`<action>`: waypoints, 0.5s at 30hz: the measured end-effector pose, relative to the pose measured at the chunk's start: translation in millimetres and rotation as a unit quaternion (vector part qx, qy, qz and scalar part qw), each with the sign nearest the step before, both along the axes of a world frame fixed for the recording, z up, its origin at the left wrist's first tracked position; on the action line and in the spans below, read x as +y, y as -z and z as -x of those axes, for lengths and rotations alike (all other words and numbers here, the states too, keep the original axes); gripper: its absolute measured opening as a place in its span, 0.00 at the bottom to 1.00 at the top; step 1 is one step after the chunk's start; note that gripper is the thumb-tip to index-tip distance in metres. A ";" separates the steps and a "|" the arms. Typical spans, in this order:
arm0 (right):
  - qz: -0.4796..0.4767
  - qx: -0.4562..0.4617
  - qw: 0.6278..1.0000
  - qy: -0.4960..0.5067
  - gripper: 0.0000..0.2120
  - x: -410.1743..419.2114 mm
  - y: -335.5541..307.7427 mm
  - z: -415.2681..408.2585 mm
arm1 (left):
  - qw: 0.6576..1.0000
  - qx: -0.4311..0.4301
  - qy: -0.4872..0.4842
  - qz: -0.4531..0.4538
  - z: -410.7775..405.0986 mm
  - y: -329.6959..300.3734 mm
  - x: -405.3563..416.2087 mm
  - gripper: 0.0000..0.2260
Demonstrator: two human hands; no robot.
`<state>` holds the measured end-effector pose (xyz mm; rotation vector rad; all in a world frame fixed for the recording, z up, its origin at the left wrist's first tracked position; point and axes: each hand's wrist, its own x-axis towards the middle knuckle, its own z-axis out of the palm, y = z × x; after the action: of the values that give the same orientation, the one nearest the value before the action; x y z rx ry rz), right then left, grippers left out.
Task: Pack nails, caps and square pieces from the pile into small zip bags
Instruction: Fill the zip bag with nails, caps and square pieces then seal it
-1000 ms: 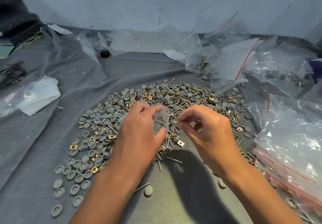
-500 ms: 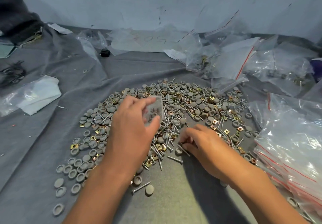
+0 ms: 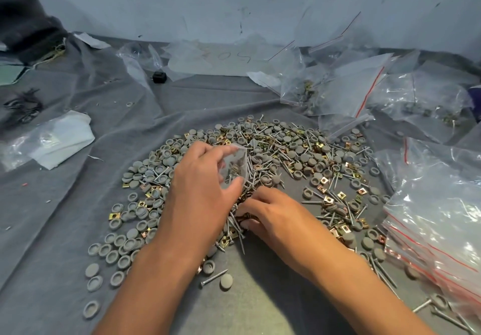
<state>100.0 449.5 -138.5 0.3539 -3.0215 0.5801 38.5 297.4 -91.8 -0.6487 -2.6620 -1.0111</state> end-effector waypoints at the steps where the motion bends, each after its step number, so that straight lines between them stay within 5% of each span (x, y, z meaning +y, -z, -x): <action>1: 0.000 0.006 1.000 0.001 0.12 -0.3 -0.4 -0.3 | 1.000 0.000 -0.001 0.001 0.5 0.3 0.1 0.22; 4: 0.014 0.044 0.999 0.020 0.10 0.1 -2.5 -1.3 | 1.000 -0.001 0.002 0.001 -0.3 1.3 0.1 0.22; 10: 0.256 0.179 0.945 0.100 0.05 6.7 -27.2 -2.7 | 0.999 -0.012 0.037 0.016 -2.0 3.6 2.4 0.25; 15: 0.206 0.223 0.946 0.110 0.08 1.2 -29.2 0.8 | 0.998 -0.011 0.061 0.030 -6.2 5.3 6.4 0.25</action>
<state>99.2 450.8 -109.3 0.1021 -2.3887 0.9387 44.7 303.8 -97.1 -0.8275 -2.7085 -0.9770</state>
